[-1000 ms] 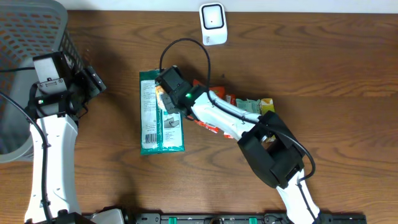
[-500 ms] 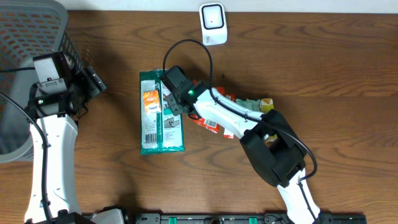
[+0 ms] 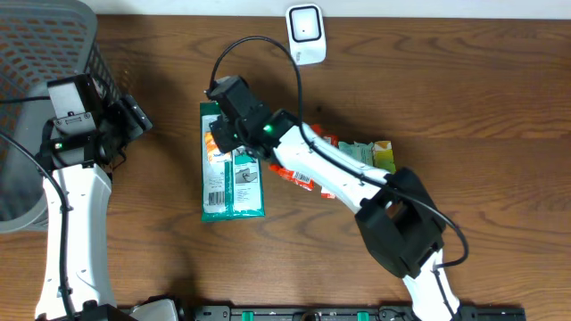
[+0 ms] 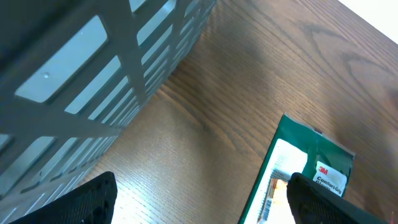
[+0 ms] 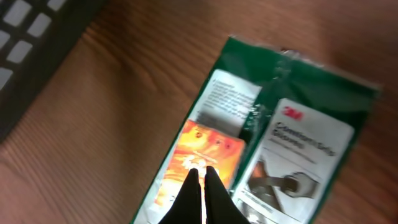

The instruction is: Scan the item barcode

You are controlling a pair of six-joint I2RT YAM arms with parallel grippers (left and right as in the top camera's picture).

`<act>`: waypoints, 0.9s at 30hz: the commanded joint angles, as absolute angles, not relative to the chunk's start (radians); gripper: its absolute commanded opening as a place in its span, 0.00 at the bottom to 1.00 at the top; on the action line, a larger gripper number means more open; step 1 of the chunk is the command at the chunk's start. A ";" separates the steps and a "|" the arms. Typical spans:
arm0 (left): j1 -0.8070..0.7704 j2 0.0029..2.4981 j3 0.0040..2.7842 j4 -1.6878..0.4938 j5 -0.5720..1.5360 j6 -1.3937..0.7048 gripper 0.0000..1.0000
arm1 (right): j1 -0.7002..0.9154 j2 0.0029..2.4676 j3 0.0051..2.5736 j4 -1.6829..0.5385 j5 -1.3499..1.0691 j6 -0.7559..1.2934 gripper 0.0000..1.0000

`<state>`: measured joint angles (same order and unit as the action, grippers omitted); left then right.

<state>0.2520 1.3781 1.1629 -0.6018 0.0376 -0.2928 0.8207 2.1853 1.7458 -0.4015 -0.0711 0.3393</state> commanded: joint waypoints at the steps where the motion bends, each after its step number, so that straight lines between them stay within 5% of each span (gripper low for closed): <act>1: 0.262 1.362 1.177 -0.601 0.010 -0.301 0.88 | 0.822 2.244 1.749 -0.400 -0.080 0.371 0.01; 27: 0.262 1.362 1.177 -0.601 0.010 -0.302 0.88 | 0.736 2.312 1.747 -0.524 -0.113 0.389 0.01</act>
